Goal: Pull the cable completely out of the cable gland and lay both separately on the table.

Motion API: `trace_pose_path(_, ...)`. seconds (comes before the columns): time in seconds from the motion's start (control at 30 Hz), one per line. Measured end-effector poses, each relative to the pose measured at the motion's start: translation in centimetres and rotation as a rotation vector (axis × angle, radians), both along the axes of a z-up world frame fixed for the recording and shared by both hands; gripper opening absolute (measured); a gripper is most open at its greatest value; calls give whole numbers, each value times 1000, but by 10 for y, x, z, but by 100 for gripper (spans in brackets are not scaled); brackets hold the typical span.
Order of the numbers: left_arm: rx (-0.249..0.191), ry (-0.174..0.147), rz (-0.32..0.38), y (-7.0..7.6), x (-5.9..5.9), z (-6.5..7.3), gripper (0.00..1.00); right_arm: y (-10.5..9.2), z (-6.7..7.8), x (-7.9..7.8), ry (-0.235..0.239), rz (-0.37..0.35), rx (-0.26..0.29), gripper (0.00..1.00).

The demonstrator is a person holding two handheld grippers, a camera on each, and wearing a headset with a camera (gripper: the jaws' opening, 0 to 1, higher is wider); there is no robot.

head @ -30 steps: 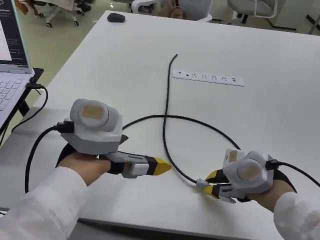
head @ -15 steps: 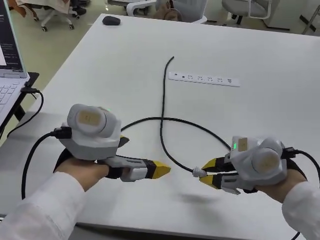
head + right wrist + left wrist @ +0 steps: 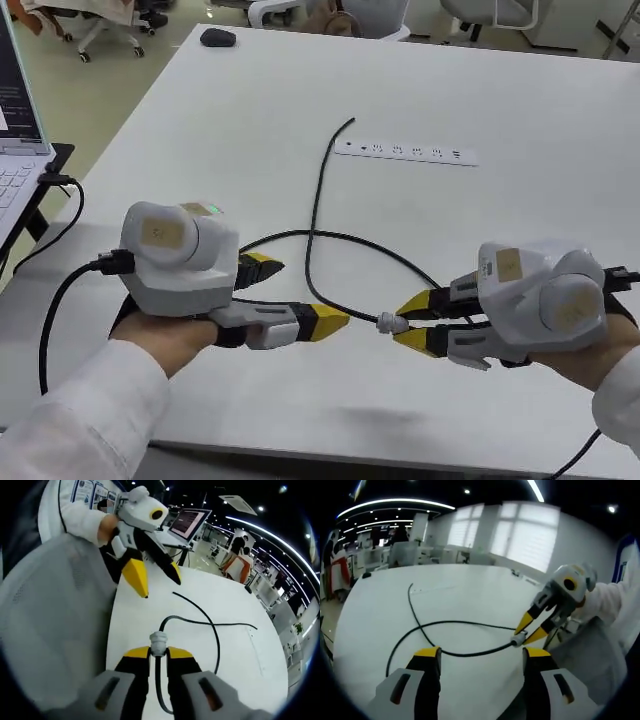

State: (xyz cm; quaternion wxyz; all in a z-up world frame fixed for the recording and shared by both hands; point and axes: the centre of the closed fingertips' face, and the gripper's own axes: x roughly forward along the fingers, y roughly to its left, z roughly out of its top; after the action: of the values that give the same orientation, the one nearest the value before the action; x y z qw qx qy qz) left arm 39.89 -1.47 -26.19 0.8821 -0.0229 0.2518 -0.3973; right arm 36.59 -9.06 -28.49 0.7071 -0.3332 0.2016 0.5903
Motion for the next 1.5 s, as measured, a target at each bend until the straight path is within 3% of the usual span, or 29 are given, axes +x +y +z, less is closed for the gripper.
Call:
trace_pose_path(0.1, -19, -19, -42, -8, -4, 6, 61, 2, 12, -3, -29, 21, 7, 10)
trace_pose_path(0.2, -91, -37, -108, -22, -12, 18, 57, 5, 22, -6, -60, 45, 16, 10)
trace_pose_path(0.33, -148, -46, -188, -36, -24, 28, 46, 8, 33, -12, -104, 83, 19, 10)
trace_pose_path(0.43, -156, -95, -225, -42, -29, 35, 45, 8, 37, -14, -126, 100, 22, 10)
trace_pose_path(0.57, -190, -94, -244, -45, -31, 40, 42, 9, 45, -18, -166, 131, 31, 10)
trace_pose_path(0.63, -218, -118, -266, -48, -34, 47, 39, 10, 51, -20, -184, 142, 41, 10)
trace_pose_path(0.7, -248, -169, -294, -53, -38, 56, 36, 11, 57, -23, -205, 161, 48, 10)
trace_pose_path(0.77, -260, -190, -312, -55, -41, 60, 33, 13, 63, -27, -219, 173, 63, 10)
trace_pose_path(0.97, -264, -174, -355, -60, -49, 59, 26, 14, 78, -33, -259, 200, 81, 10)
trace_pose_path(1.07, -286, -186, -379, -63, -54, 64, 24, 14, 82, -37, -279, 221, 81, 10)
trace_pose_path(1.27, -351, -130, -411, -66, -62, 69, 19, 12, 89, -41, -313, 251, 89, 10)
trace_pose_path(1.37, -355, -147, -428, -68, -65, 73, 17, 12, 93, -42, -317, 255, 94, 10)
trace_pose_path(1.43, -367, -122, -429, -68, -66, 73, 17, 11, 93, -43, -320, 258, 95, 10)
trace_pose_path(1.5, -359, -131, -435, -67, -66, 75, 17, 13, 95, -44, -323, 253, 103, 10)
